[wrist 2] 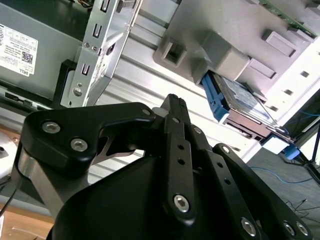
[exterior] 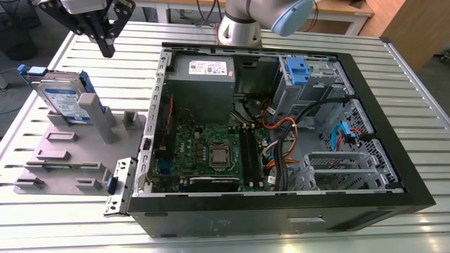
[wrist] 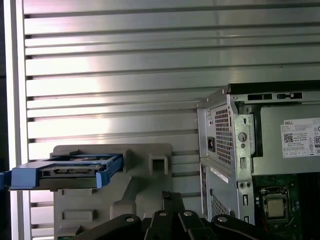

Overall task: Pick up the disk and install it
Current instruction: 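Reach for the disk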

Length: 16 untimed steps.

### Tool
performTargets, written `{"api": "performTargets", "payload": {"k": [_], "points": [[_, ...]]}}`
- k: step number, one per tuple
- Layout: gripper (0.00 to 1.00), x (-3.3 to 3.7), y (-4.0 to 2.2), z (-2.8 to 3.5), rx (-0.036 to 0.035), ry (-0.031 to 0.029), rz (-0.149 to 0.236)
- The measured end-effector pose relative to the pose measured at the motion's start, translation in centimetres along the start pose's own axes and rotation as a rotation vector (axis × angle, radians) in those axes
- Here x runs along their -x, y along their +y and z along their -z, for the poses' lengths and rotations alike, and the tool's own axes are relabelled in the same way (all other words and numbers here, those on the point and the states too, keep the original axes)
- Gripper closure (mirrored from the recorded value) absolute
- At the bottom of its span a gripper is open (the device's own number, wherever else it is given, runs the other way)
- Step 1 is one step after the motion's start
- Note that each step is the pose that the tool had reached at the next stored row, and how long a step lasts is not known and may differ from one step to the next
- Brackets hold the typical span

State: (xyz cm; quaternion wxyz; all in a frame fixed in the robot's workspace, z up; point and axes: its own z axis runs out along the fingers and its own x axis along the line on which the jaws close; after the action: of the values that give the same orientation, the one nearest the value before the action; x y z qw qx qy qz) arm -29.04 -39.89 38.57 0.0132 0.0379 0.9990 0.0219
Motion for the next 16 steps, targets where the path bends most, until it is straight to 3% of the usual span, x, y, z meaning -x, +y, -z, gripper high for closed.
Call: {"api": "performTargets", "payload": {"k": [9, 16], "points": [[0.89, -1.38, -0.11, -0.05, -0.0001, 0.0001, 0.0], [0.89, -2.04, -0.16, -0.06, 0.0, 0.0, 0.0]]}}
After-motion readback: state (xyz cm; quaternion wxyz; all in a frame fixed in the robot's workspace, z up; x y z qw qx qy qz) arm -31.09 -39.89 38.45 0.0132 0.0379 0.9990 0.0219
